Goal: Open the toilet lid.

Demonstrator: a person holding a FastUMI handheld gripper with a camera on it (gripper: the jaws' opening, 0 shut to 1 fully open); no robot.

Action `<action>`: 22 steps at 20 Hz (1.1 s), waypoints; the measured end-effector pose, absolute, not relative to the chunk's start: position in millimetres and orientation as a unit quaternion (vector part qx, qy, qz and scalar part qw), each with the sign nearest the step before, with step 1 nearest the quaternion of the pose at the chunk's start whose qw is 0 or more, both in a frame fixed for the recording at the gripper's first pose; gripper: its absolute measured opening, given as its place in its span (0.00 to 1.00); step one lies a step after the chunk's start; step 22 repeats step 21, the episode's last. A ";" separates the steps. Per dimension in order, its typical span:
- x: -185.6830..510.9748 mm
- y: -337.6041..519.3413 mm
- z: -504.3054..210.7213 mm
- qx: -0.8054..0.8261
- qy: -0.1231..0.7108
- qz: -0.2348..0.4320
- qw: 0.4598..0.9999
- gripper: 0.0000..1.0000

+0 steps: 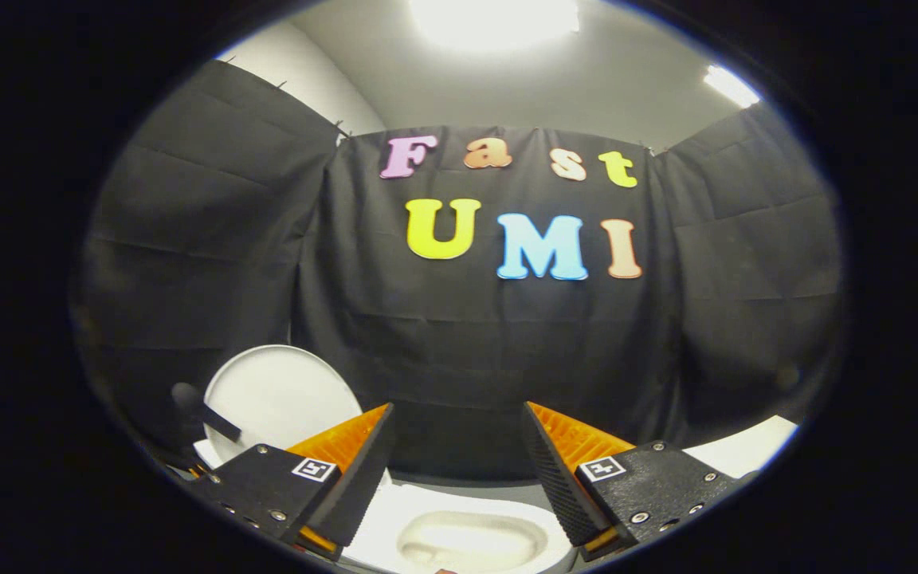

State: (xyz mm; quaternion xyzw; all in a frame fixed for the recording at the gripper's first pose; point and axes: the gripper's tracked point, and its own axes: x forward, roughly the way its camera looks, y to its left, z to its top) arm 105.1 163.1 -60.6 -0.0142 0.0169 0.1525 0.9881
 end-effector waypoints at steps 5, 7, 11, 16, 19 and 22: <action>116.7 54.7 -84.6 0.008 0.037 0.093 0.995 0.95; 116.0 21.9 -92.2 0.010 0.042 0.077 0.996 0.95; 105.2 -16.8 -107.5 0.013 0.058 0.066 0.996 0.95; 78.4 -54.3 -117.6 0.036 0.058 0.044 0.997 0.95; 56.9 -67.2 -123.2 0.023 0.056 0.022 0.998 0.94; 44.8 -63.3 -131.1 0.029 0.068 0.020 0.997 0.94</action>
